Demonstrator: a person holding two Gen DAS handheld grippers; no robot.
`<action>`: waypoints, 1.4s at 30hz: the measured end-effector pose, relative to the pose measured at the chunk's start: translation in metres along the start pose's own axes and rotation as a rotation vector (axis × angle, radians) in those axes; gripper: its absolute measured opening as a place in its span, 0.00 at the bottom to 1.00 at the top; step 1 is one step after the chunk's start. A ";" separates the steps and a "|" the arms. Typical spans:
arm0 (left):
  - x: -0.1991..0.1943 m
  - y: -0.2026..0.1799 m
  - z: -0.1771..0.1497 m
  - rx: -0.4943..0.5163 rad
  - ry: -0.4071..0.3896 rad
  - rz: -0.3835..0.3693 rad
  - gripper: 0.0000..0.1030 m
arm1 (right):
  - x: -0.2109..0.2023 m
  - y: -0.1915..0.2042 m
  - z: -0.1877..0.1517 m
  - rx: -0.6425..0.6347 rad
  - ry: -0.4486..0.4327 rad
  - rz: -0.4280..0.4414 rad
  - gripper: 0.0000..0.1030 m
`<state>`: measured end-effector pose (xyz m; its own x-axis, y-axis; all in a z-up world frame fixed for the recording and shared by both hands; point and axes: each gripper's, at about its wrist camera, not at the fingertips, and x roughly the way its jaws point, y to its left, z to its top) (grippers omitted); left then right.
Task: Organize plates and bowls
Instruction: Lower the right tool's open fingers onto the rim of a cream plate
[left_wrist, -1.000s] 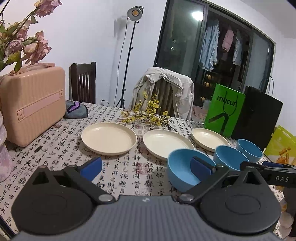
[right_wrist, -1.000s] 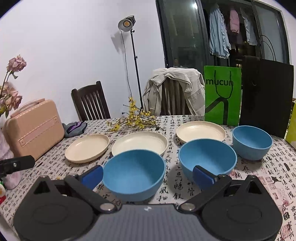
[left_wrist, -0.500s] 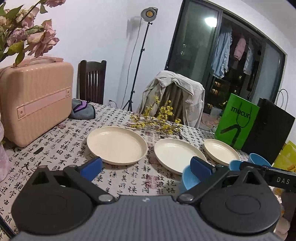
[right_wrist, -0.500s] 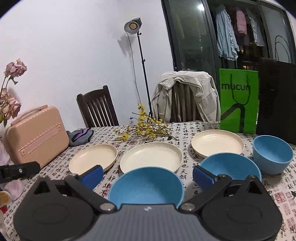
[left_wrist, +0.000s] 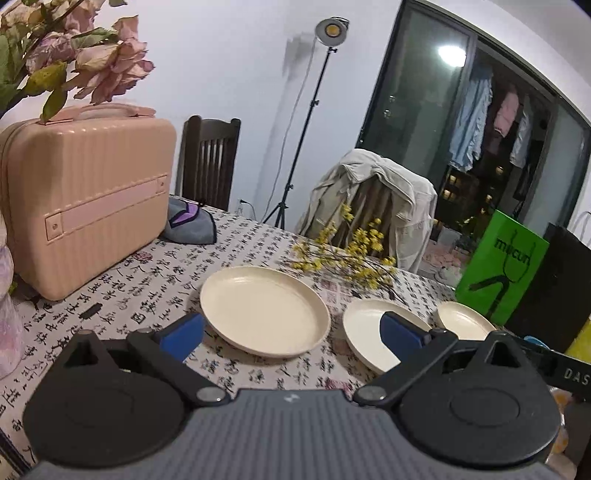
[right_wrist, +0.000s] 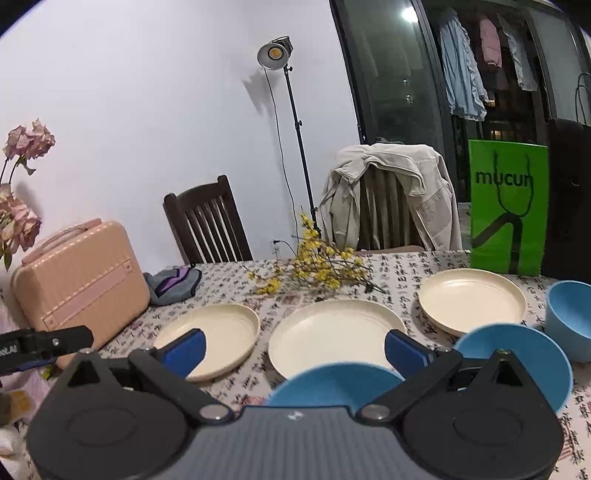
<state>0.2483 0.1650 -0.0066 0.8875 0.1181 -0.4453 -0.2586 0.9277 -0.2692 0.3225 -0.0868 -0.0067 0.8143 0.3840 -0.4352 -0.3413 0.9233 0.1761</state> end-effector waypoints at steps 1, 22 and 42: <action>0.004 0.002 0.004 -0.005 0.002 0.006 1.00 | 0.003 0.003 0.003 0.000 -0.006 -0.002 1.00; 0.105 0.063 0.059 -0.140 0.108 0.173 1.00 | 0.089 0.067 0.039 0.189 0.026 -0.084 1.00; 0.194 0.101 0.022 -0.155 0.042 0.249 1.00 | 0.203 0.081 0.015 0.267 0.121 -0.080 1.00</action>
<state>0.4028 0.2894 -0.1010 0.7737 0.3172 -0.5484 -0.5241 0.8068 -0.2728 0.4672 0.0662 -0.0674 0.7666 0.3212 -0.5560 -0.1298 0.9255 0.3558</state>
